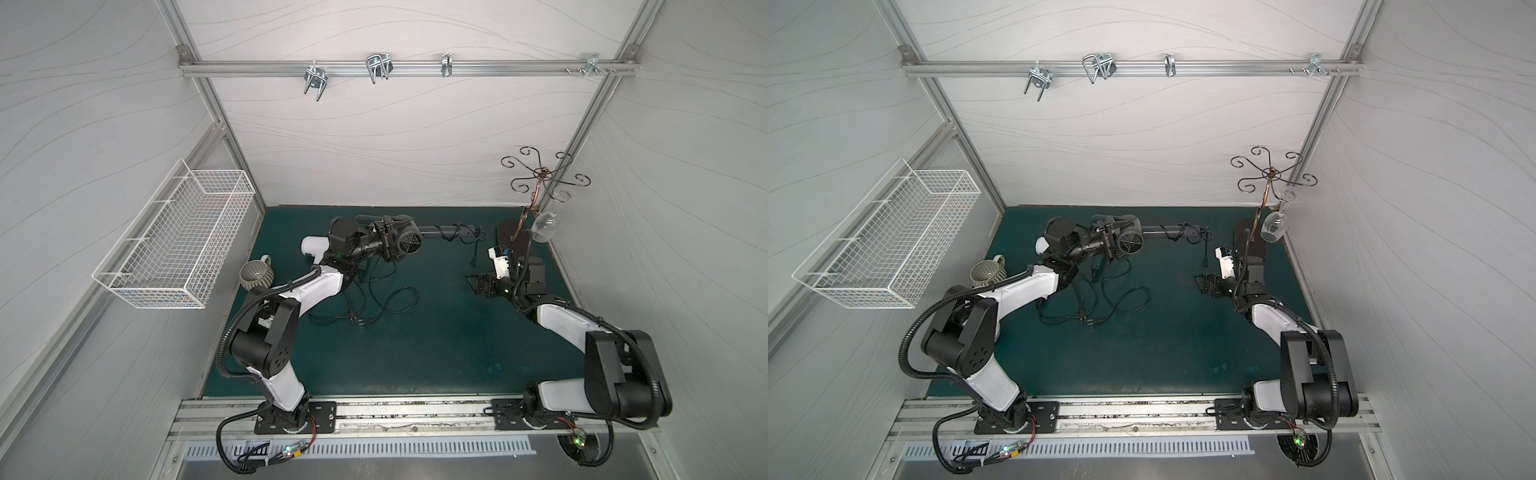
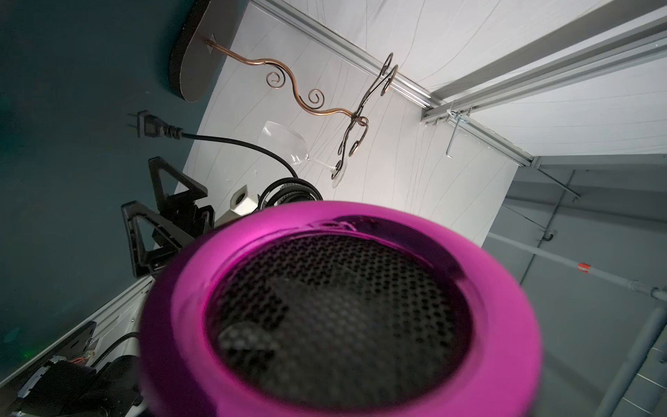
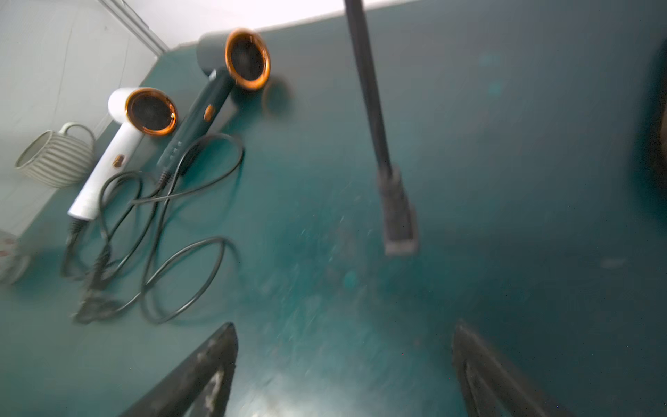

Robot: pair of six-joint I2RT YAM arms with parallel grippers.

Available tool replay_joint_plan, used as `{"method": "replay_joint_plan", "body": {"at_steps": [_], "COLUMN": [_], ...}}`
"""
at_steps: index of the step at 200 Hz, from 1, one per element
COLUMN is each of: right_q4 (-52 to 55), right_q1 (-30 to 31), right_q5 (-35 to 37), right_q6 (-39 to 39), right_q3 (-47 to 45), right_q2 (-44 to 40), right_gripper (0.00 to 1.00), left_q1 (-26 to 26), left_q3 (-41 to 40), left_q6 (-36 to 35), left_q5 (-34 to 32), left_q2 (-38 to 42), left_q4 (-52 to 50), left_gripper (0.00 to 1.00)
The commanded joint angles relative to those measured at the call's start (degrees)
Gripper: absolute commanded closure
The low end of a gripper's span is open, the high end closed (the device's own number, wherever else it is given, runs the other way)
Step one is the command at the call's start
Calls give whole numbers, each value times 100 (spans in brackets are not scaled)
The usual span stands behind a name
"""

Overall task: Wrap the cord around the hair dryer
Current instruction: Wrap the power cord around the hair dryer.

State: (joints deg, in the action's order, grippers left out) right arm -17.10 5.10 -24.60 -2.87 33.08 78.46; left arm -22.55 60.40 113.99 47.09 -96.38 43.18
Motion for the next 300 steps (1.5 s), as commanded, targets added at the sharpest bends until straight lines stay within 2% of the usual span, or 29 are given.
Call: {"method": "replay_joint_plan", "body": {"at_steps": [1, 20, 35, 104, 120, 129, 130, 138, 143, 162, 171, 190, 243, 265, 283, 300], "right_q4": [-2004, -2695, -3097, -3477, -3459, -3404, -3389, -3369, -3390, -3235, -2939, -1999, 1859, 3708, 4685, 5255], "right_q1": [-121, -200, -239, -98, -90, -104, -110, -153, -188, -268, -265, -191, 268, 846, 1435, 2064], "right_q5": [74, 175, -9, -697, -885, -980, -1004, -1052, -1093, -1174, -1206, -1178, -516, -198, 368, 1210], "right_q6": [285, 220, 178, 104, 1, -68, -83, -210, -312, -519, -518, -328, 815, 1796, 2126, 2272], "right_q3": [144, 232, 419, 1366, 1489, 1527, 1533, 1528, 1505, 1319, 1251, 1157, 1473, 2217, 2641, 2815], "right_q2": [367, 770, 1083, 1985, 2099, 2129, 2145, 2148, 2133, 1903, 1680, 1050, -1285, -1656, -1771, -1699], "right_gripper": [10, 11, 13, 25, 38, 54, 59, 76, 84, 97, 100, 100, 100, 100, 100, 100], "left_q1": [-7, -13, -13, -13, -16, -8, -15, -11, -14, 45, 106, 281, 731, 748, 743, 736], "left_q3": [326, 273, 229, 108, 86, 88, 78, 73, 68, 4, -19, 73, 590, 871, 1194, 1494], "left_q6": [79, 92, 96, 164, 200, 210, 211, 226, 231, 319, 352, 399, 108, -146, -42, 139], "left_q5": [142, 134, 116, 64, 33, 37, 37, 20, 13, -91, -134, -186, 55, 166, 154, 96], "left_q2": [361, 434, 496, 603, 603, 603, 607, 592, 580, 544, 520, 415, 43, -171, -438, -635], "left_q4": [762, 805, 830, 997, 1050, 1060, 1061, 1069, 1078, 1202, 1253, 1390, 1238, 1037, 1228, 1463], "left_gripper": [100, 100, 100, 100, 100, 100, 100, 100, 100, 100, 100, 100, 100, 100, 100, 100]}}
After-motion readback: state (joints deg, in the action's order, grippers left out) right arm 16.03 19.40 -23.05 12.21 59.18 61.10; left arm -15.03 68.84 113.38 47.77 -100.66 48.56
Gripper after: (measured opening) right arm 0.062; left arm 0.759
